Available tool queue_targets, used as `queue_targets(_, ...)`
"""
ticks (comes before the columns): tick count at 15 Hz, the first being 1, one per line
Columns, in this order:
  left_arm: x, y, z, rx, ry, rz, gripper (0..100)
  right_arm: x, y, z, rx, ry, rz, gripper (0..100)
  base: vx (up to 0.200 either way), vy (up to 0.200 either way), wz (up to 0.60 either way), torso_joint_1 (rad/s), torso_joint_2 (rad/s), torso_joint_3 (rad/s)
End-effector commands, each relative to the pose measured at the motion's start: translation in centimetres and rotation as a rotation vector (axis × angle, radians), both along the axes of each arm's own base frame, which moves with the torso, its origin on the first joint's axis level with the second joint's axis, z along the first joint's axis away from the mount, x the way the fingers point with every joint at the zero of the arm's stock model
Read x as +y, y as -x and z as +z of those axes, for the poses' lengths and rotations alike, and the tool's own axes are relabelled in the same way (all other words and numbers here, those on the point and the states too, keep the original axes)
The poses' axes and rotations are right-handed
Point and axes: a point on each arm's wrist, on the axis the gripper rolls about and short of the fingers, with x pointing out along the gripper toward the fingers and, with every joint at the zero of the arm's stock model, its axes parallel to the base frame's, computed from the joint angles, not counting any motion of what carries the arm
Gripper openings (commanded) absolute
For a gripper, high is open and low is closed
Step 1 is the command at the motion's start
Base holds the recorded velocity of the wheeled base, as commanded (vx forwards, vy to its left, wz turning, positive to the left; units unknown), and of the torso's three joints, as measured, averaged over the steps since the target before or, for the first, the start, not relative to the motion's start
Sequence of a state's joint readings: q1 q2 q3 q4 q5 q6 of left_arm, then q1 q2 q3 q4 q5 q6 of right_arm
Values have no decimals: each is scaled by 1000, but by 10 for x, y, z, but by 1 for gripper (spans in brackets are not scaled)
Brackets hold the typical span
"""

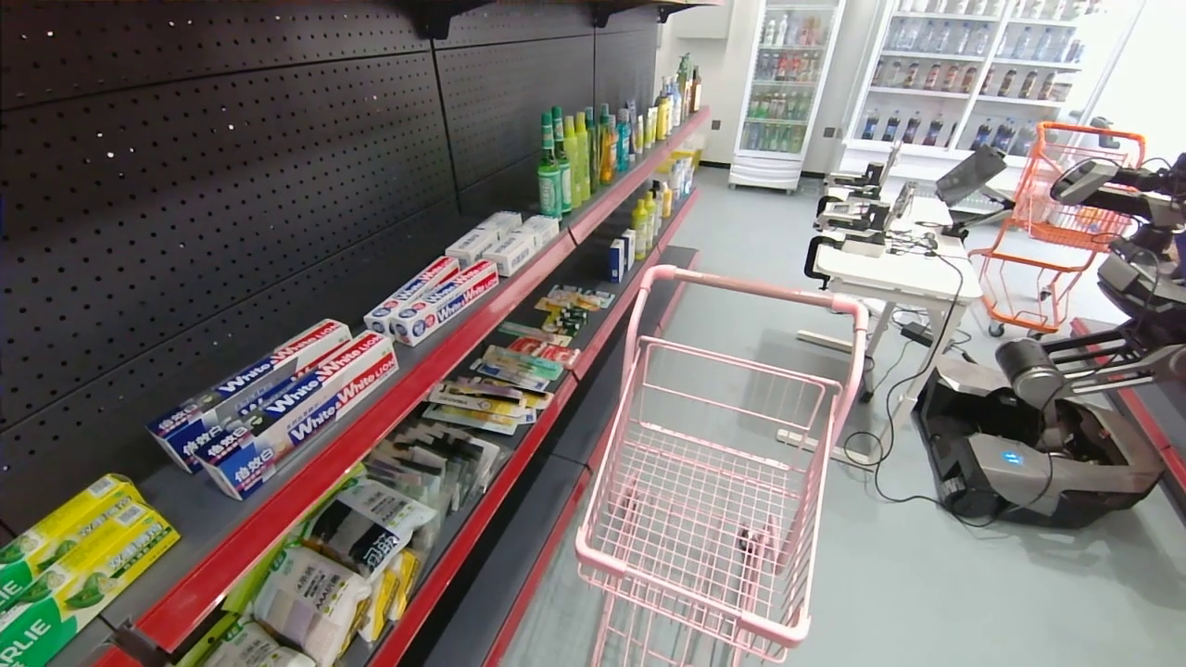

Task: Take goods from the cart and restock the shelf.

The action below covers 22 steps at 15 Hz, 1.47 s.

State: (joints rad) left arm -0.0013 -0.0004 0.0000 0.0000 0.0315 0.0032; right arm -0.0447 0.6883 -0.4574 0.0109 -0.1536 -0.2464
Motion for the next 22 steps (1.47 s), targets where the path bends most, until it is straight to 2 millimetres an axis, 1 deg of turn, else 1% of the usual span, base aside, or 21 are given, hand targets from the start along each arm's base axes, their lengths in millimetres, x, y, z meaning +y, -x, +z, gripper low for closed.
queue_targets(1, 0, 0, 0, 0, 0, 2, 100, 0, -3, 1, 10, 0, 1, 0, 0, 0, 0, 168, -359, -188)
queue_targets(6, 0, 0, 0, 0, 0, 0, 100, -1, -8, 0, 41, 45, 6, 0, 0, 0, 0, 140, -295, -155)
queue_targets(9, 0, 0, 0, 0, 0, 0, 100, -1, -7, -1, 45, 74, 14, 0, 0, 0, 0, 0, 0, 0)
queue_targets(17, 0, 0, 0, 1, -4, -4, 100, -1, -9, -2, 61, 74, 18, 0, 0, 0, 0, 0, 0, 0)
queue_targets(22, 0, 0, 0, 1, -3, -3, 100, -1, -9, -3, 61, 74, 18, 0, 0, 0, 600, 3, -3, 1)
